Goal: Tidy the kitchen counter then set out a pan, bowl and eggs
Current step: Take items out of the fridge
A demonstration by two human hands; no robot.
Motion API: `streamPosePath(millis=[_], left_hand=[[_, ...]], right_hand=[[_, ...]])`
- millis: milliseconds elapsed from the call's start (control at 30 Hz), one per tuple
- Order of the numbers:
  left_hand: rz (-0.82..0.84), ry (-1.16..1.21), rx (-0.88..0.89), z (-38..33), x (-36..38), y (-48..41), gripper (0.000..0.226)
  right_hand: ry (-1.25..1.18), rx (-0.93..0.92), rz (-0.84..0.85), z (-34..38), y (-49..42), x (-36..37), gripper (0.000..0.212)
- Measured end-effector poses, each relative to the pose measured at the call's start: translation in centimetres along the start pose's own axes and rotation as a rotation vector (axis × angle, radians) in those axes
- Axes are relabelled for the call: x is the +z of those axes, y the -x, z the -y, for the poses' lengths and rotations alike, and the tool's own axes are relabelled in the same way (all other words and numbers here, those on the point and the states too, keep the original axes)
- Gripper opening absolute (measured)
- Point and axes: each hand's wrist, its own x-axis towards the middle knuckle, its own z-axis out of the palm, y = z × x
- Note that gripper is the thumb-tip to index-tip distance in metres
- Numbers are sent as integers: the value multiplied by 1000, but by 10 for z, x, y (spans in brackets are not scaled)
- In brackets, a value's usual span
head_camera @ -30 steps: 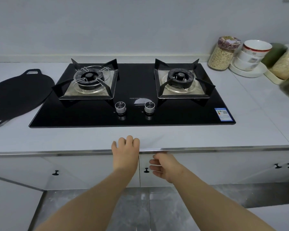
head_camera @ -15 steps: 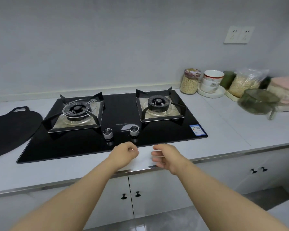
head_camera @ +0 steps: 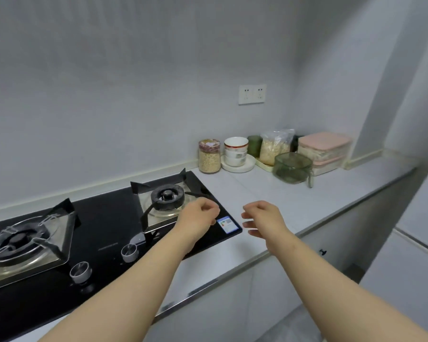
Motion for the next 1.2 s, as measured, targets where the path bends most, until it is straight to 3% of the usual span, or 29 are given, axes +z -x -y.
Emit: streamPosePath(millis=[200, 500, 633, 733, 933, 1067, 1200], left_hand=[[145, 67, 83, -76, 94, -38, 10], [402, 261, 264, -172, 250, -75, 14], [550, 252, 346, -216, 319, -93, 16], [579, 228, 417, -241, 352, -107, 20], [809, 271, 500, -271, 399, -138, 41], [994, 430, 483, -287, 419, -153, 29], [1052, 490, 498, -288, 435, -163, 18]], right_hand=[[1, -127, -233, 29, -37, -123, 19], [215, -297, -675, 54, -64, -289, 12], [321, -304, -844, 61, -72, -346, 22], [439, -281, -946, 63, -83, -366, 27], [666, -235, -1263, 68, -112, -375, 22], [706, -204, -1364, 70, -121, -372, 15], [706, -143, -1412, 72, -128, -368, 10]])
